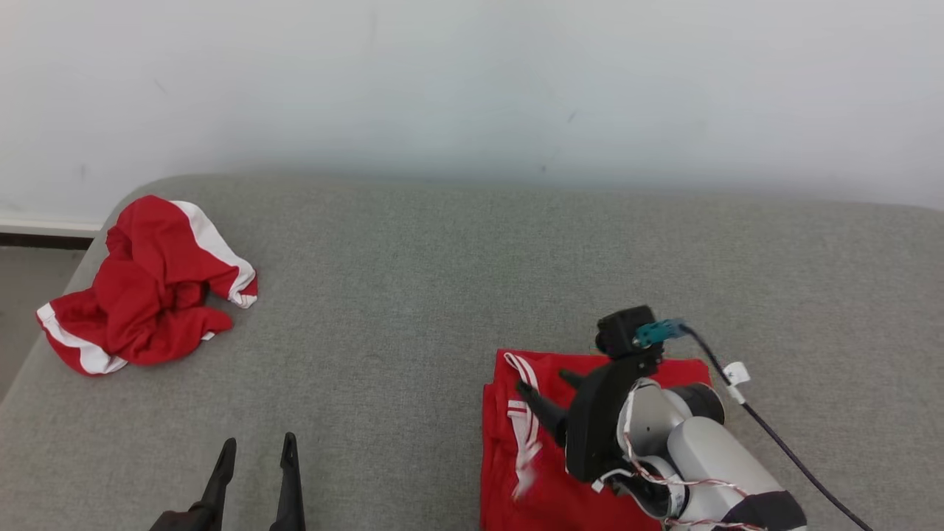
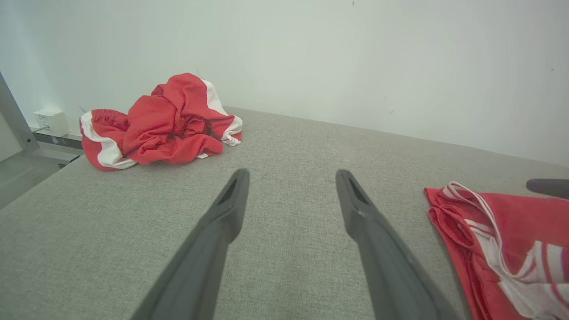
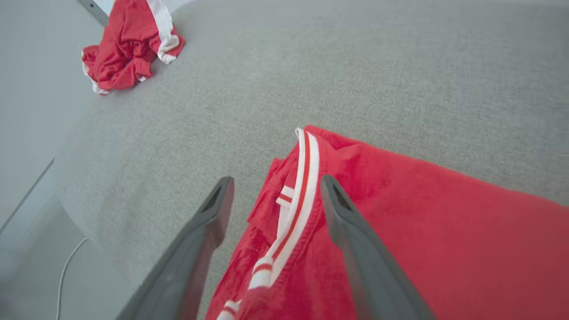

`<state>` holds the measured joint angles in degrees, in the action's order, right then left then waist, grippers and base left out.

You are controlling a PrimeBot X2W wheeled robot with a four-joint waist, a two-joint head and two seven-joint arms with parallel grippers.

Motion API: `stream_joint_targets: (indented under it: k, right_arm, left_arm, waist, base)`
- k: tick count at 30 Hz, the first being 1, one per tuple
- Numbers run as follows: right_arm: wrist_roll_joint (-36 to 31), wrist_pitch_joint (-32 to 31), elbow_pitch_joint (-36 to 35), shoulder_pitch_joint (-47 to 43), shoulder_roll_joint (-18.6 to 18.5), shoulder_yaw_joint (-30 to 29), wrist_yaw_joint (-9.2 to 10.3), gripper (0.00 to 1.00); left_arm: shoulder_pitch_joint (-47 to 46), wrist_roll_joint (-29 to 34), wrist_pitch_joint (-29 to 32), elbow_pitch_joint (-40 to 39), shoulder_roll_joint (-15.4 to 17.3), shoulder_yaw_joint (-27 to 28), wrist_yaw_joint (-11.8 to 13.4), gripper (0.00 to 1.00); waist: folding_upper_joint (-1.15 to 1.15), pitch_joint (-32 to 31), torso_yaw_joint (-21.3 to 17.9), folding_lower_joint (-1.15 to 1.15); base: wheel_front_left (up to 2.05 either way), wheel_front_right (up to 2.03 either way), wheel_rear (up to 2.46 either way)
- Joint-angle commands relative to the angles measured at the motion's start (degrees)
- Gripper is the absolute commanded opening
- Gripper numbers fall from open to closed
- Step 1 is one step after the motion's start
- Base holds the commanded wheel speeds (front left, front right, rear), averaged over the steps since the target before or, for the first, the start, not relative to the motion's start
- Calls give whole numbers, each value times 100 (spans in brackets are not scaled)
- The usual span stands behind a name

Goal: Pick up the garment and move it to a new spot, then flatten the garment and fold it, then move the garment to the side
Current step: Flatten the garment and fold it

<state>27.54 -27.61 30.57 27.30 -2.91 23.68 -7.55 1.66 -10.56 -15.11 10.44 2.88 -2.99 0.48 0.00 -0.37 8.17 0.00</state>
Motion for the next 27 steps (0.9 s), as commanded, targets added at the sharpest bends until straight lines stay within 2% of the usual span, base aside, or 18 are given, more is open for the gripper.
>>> stream_joint_targets:
  k: [1,5,10,11,12,13,14,20,27]
  right_arm:
    - [77,93,-47,67,0,-44,14,100]
    - [-26,522,-146,14,-39,-382,14,100]
    - [-439,778,-131,-312,-349,-967,14,100]
    - [-569,812,-104,-384,-415,-1057,14,71]
    - [-659,849,-87,-469,-442,-1152,14,27]
    - [-756,874,-57,-563,-459,-1217,14,16]
    - [-854,889,-13,-660,-469,-1275,14,0]
    - [-1063,1091,124,-1030,-327,-1421,14,0]
    - [-1211,1878,-126,-1373,-169,-1516,14,0]
  left_arm:
    - [46,32,-4,-2,3,25,-5,100]
    - [-47,82,-4,-36,4,65,-50,100]
    - [-172,145,-4,-18,4,98,-137,100]
    - [-190,144,-4,-7,4,100,-136,100]
    - [-213,149,-3,5,3,97,-136,100]
    - [-237,143,-3,9,3,97,-145,100]
    - [-255,136,-4,19,3,86,-157,100]
    - [-315,100,-4,80,3,15,-194,100]
    - [-221,89,-4,147,3,1,-229,100]
  waist:
    - [0,-60,-56,0]
    - [0,-123,-156,0]
    - [0,-157,-289,0]
    - [0,-155,-313,0]
    - [0,-150,-333,0]
    - [0,-141,-355,0]
    - [0,-132,-365,0]
    - [0,-66,-369,0]
    - [0,-133,-394,0]
  base:
    - [0,0,0]
    - [0,0,0]
    - [0,0,0]
    - [0,0,0]
    - [0,0,0]
    - [0,0,0]
    - [0,0,0]
    - [0,0,0]
    - [0,0,0]
